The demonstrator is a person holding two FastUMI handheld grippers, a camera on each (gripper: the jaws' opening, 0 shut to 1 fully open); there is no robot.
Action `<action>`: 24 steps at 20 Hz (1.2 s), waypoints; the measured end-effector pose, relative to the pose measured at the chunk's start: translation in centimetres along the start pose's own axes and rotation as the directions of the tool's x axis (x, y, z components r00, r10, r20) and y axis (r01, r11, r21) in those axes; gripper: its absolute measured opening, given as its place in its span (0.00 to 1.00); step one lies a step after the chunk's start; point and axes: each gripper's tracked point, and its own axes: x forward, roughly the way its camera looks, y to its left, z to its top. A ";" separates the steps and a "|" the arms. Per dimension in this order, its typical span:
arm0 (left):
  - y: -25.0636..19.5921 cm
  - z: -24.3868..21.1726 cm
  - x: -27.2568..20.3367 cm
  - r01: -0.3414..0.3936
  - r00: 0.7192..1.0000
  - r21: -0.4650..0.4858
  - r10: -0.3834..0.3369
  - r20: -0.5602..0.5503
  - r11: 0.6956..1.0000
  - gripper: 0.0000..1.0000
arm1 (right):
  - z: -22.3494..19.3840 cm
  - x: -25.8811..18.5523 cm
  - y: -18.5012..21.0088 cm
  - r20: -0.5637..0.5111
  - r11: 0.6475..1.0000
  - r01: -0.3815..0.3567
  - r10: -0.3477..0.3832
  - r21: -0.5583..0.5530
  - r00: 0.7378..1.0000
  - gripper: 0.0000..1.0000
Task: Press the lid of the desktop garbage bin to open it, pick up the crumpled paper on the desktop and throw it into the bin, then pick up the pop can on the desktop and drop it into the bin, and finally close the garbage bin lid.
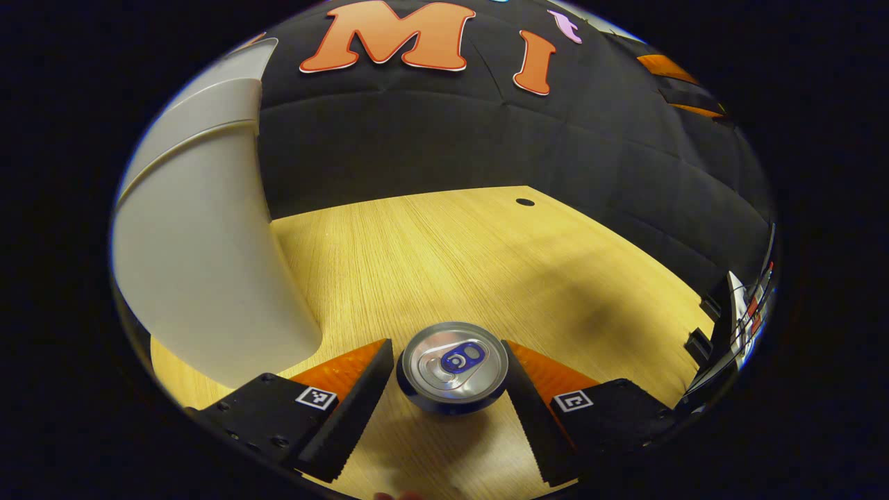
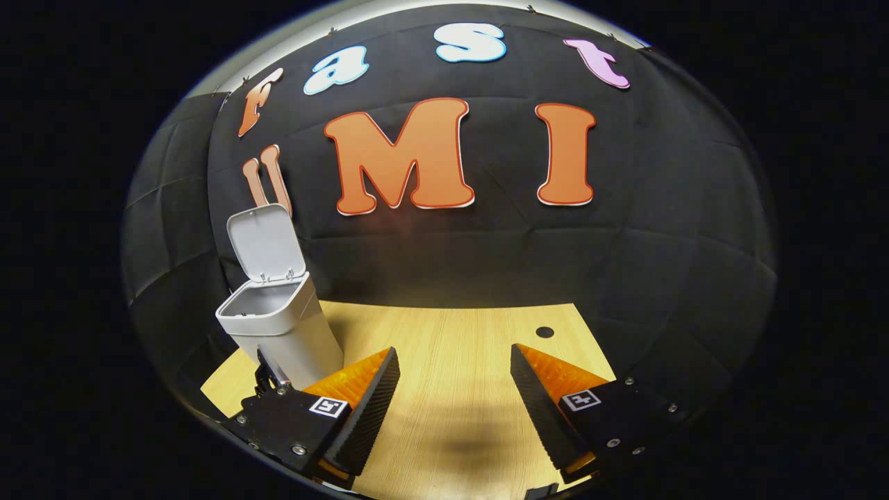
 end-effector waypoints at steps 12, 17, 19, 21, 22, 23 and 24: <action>1.0 5.2 -4.1 -0.023 0.999 -0.021 0.024 0.046 1.000 0.84 | -0.3 -0.4 -0.1 -0.010 0.999 -0.016 0.016 0.027 1.000 0.96; 3.1 10.7 -11.7 -0.039 0.989 -0.082 0.050 0.136 0.996 0.84 | 0.7 0.1 0.8 0.014 0.999 -0.039 0.039 0.033 0.999 0.96; 4.3 12.7 -14.6 -0.046 0.985 -0.109 0.064 0.161 0.993 0.83 | 1.1 0.6 1.9 0.020 0.998 -0.058 0.058 0.036 0.998 0.96; 5.7 14.3 -17.1 -0.064 0.983 -0.127 0.084 0.163 0.990 0.83 | 1.2 1.0 2.6 0.024 0.997 -0.072 0.071 0.036 0.997 0.96; 6.3 14.9 -18.5 -0.061 0.983 -0.144 0.084 0.165 0.988 0.84 | 1.4 1.0 2.8 0.030 0.996 -0.078 0.077 0.034 0.997 0.96; 7.1 15.8 -19.7 -0.052 0.981 -0.162 0.081 0.176 0.985 0.84 | 1.6 1.1 3.1 0.036 0.996 -0.085 0.084 0.031 0.996 0.96; 8.3 16.4 -20.9 -0.048 0.979 -0.179 0.082 0.184 0.983 0.84 | 1.8 1.2 3.4 0.041 0.995 -0.092 0.091 0.029 0.995 0.96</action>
